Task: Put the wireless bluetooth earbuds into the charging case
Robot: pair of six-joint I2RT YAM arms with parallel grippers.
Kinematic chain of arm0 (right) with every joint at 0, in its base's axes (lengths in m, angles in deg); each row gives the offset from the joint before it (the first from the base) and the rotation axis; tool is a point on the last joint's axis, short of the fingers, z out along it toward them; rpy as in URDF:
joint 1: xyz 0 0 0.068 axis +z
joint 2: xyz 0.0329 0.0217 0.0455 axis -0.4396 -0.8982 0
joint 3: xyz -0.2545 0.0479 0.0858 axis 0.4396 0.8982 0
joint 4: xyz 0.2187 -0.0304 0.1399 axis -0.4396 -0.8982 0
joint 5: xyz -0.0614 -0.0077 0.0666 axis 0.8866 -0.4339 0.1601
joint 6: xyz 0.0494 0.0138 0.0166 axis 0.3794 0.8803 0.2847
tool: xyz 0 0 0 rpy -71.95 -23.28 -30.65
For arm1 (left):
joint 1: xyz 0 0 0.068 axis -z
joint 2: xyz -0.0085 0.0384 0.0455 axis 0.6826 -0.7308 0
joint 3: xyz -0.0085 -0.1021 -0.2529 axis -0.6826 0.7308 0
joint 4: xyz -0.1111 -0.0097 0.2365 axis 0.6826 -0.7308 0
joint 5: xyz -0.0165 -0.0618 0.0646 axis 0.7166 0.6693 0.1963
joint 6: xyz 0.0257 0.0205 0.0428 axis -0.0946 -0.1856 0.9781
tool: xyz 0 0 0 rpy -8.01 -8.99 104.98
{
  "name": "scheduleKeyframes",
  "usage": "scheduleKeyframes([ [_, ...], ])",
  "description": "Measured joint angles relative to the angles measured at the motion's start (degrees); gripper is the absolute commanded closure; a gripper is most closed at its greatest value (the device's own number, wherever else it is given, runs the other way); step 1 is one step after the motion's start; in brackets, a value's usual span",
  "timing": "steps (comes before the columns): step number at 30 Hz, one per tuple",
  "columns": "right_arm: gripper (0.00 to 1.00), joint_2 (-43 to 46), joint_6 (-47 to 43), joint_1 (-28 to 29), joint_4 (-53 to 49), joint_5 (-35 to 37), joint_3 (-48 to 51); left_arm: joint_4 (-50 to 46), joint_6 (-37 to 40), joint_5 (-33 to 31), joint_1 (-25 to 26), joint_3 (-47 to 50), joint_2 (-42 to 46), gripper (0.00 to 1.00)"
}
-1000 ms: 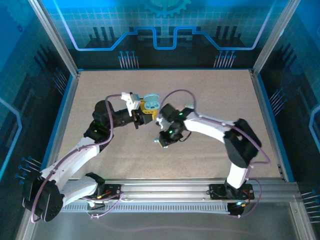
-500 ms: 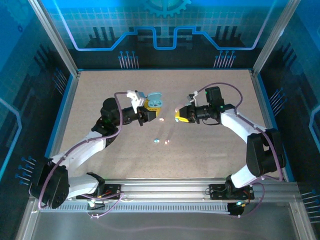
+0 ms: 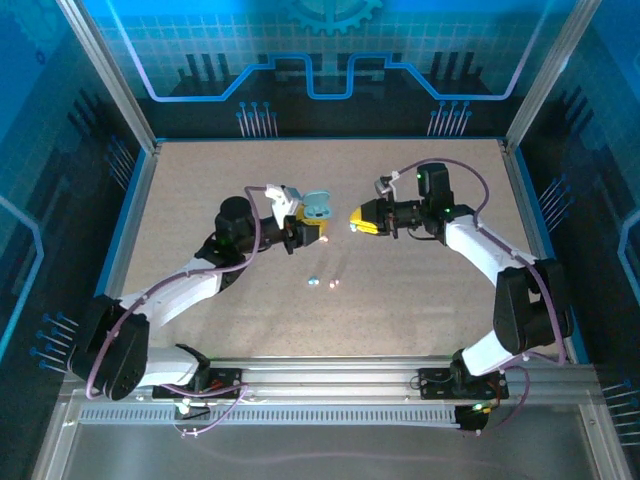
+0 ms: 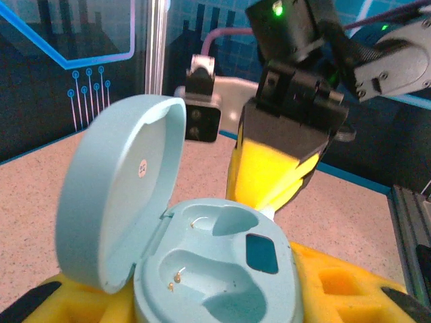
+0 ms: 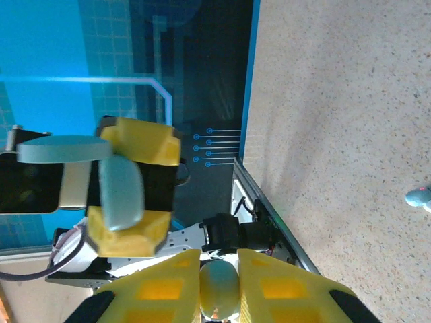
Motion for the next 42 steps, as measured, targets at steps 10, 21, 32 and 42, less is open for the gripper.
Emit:
scheduleKeyframes([
  [10, 0.81, 3.50, -0.11, 0.00, -2.27, 0.02, -4.63, -0.22, 2.21, -1.20, 2.05, 0.00, -2.84, 0.65],
  [21, 0.81, 4.02, -3.32, 0.94, -6.29, 1.33, -6.78, -0.17, 2.91, -1.22, 3.76, -1.11, -3.67, 0.65],
  [32, 0.81, 4.02, -5.99, 4.35, -8.44, 3.61, -8.87, 0.35, 3.72, -0.50, 3.89, -1.40, -3.69, 0.66],
  [42, 0.81, 3.41, -7.65, 6.80, -10.23, 6.71, -10.38, 1.51, 3.69, -0.04, 3.89, -1.40, -3.69, 0.65],
])
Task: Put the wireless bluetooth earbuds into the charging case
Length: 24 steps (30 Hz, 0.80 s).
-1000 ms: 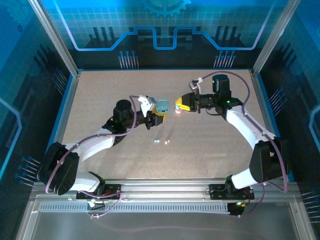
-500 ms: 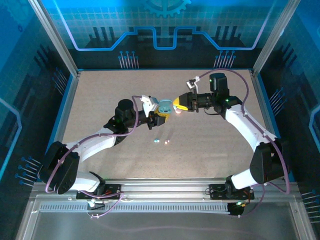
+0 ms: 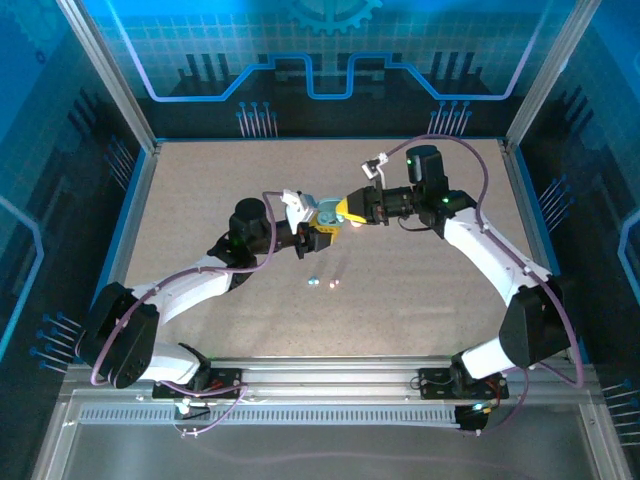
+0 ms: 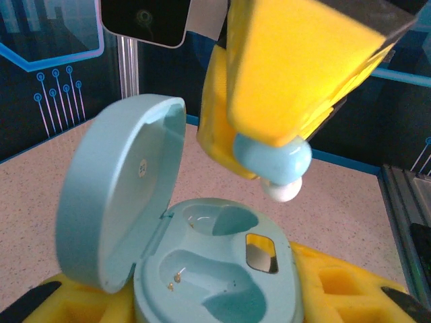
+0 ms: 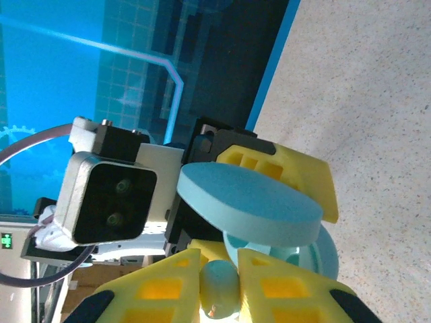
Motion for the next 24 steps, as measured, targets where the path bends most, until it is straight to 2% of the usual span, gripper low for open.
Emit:
scheduleKeyframes([
  [24, 0.79, -0.17, -8.98, 2.95, -9.81, 11.80, -3.85, -0.09, -0.20, 0.37, 0.00, 0.11, 0.00, 0.65],
])
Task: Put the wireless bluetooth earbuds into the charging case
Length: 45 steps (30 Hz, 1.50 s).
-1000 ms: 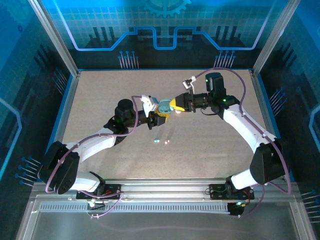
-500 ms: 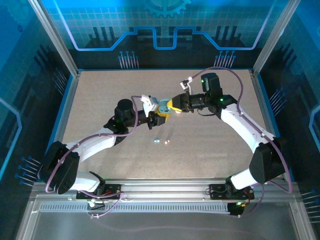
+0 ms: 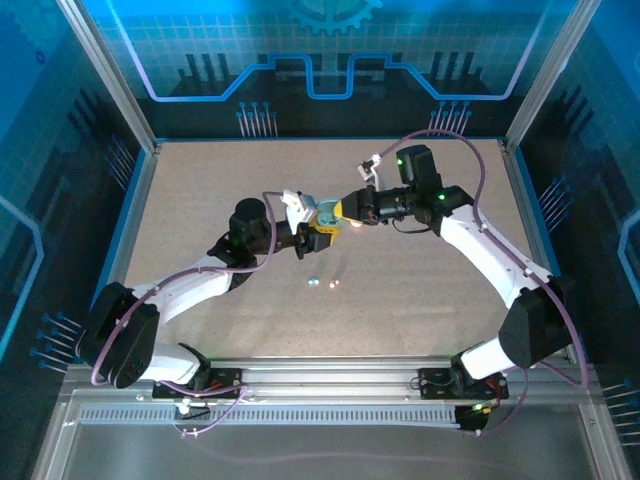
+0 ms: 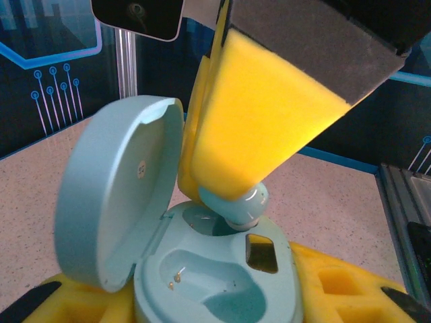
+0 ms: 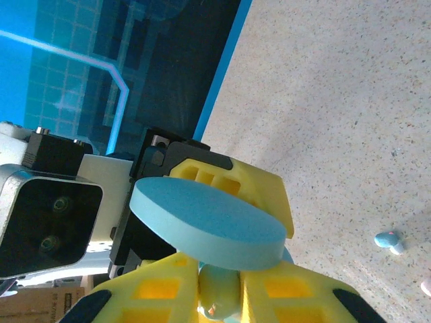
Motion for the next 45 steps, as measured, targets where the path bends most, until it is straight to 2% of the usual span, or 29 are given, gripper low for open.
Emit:
scheduleKeyframes([
  [34, 0.57, 3.93, -3.89, 1.40, -4.28, 6.88, -1.68, 1.88, -1.84, 0.37, 0.00, 0.11, 0.42, 0.66],
  [39, 0.57, 8.59, -4.70, 1.25, -3.63, 9.60, -1.07, 1.88, -1.38, -0.22, 0.00, 0.17, 1.51, 0.66],
  [45, 0.60, 18.62, -5.03, -1.66, -0.68, 16.96, 4.92, 1.86, -1.49, -1.16, -0.55, 0.87, 3.21, 0.66],
])
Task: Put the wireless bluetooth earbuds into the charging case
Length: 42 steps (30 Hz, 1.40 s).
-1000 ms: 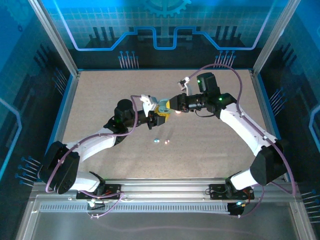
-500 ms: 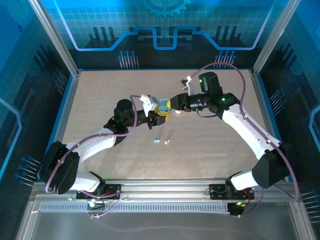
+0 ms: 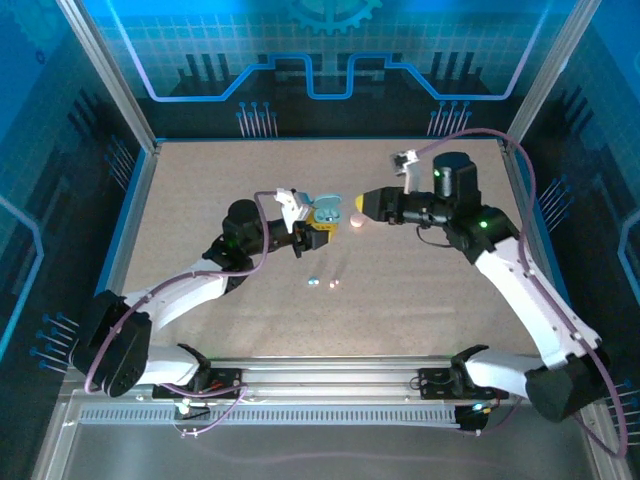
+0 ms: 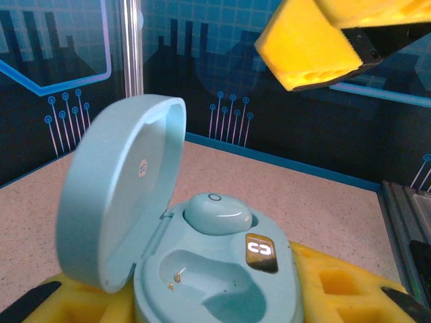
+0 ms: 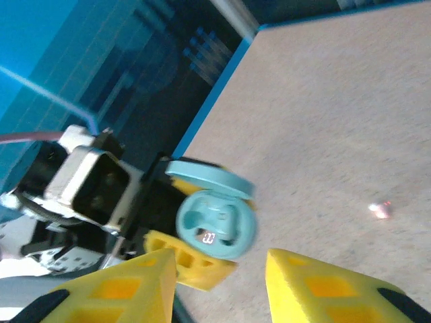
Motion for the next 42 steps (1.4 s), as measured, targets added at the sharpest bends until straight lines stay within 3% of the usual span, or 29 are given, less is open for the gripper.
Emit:
scheduleKeyframes([
  [6, 0.60, -1.90, 0.04, -4.15, 0.20, 3.87, 6.78, 0.33, -1.57, -0.15, -2.29, 0.44, 2.10, 0.66],
  [12, 0.60, -14.73, -0.20, -3.39, -1.36, 0.00, 7.41, 0.39, -2.45, -0.22, -3.30, 0.44, 5.53, 0.66],
  [21, 0.61, -37.18, -5.90, 8.02, -6.36, -1.57, -3.54, -0.94, -2.62, -0.20, -3.30, 0.42, 8.83, 0.66],
  [28, 0.59, -49.37, -11.26, 13.94, -11.65, -0.52, -15.67, -2.73, -2.56, -0.20, -3.32, 0.42, 9.73, 0.66],
  [42, 0.61, -58.03, -16.90, 18.71, -19.10, 4.72, -22.43, -3.56, -2.38, -0.20, -3.32, 0.42, 9.73, 0.66],
])
